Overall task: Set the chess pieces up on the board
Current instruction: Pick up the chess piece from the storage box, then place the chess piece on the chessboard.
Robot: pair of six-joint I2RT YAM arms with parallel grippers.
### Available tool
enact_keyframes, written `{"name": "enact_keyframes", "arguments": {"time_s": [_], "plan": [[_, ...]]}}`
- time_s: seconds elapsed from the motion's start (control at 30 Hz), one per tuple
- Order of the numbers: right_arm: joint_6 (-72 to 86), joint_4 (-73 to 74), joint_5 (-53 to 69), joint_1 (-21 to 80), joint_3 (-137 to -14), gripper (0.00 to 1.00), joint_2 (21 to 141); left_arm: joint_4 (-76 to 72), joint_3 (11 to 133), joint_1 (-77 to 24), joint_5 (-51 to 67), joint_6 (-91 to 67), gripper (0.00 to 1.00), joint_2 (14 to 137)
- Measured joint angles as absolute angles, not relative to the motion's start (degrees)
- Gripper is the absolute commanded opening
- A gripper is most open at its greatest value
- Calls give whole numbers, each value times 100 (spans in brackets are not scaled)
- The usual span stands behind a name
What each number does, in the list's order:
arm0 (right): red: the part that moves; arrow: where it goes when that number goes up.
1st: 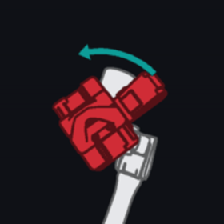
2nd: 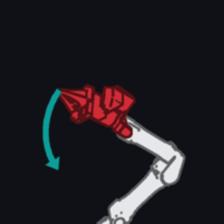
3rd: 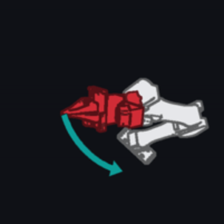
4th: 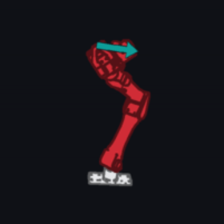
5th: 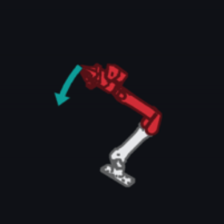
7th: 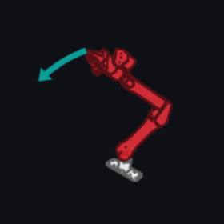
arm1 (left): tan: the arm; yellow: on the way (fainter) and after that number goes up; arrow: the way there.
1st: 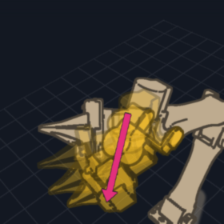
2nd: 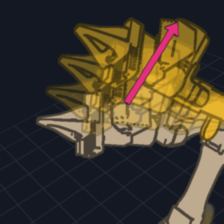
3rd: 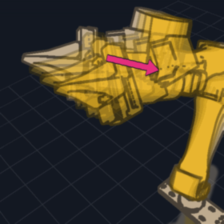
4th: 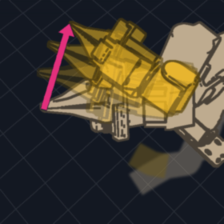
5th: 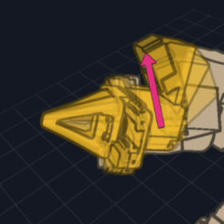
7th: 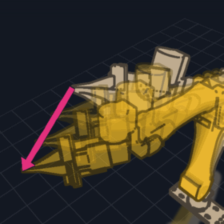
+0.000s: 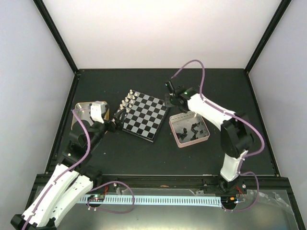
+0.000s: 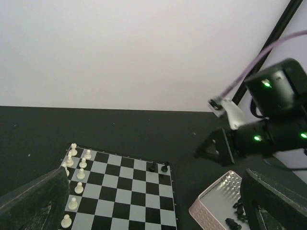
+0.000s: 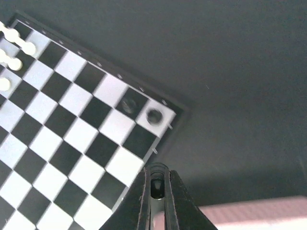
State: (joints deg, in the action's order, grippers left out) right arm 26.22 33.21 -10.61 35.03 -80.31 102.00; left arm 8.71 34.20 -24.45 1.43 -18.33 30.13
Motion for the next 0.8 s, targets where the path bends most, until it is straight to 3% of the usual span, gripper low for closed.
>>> {"name": "enact_keyframes", "arguments": {"time_s": [0.27, 0.8], "plan": [[1986, 3387, -733, 3590, -9349, 2, 11587, 932, 3422, -2445, 80, -1826, 99, 3074], [1417, 3739, -486, 3732, -10291, 3, 12816, 961, 3424, -2445, 14, -1822, 99, 3166]]}}
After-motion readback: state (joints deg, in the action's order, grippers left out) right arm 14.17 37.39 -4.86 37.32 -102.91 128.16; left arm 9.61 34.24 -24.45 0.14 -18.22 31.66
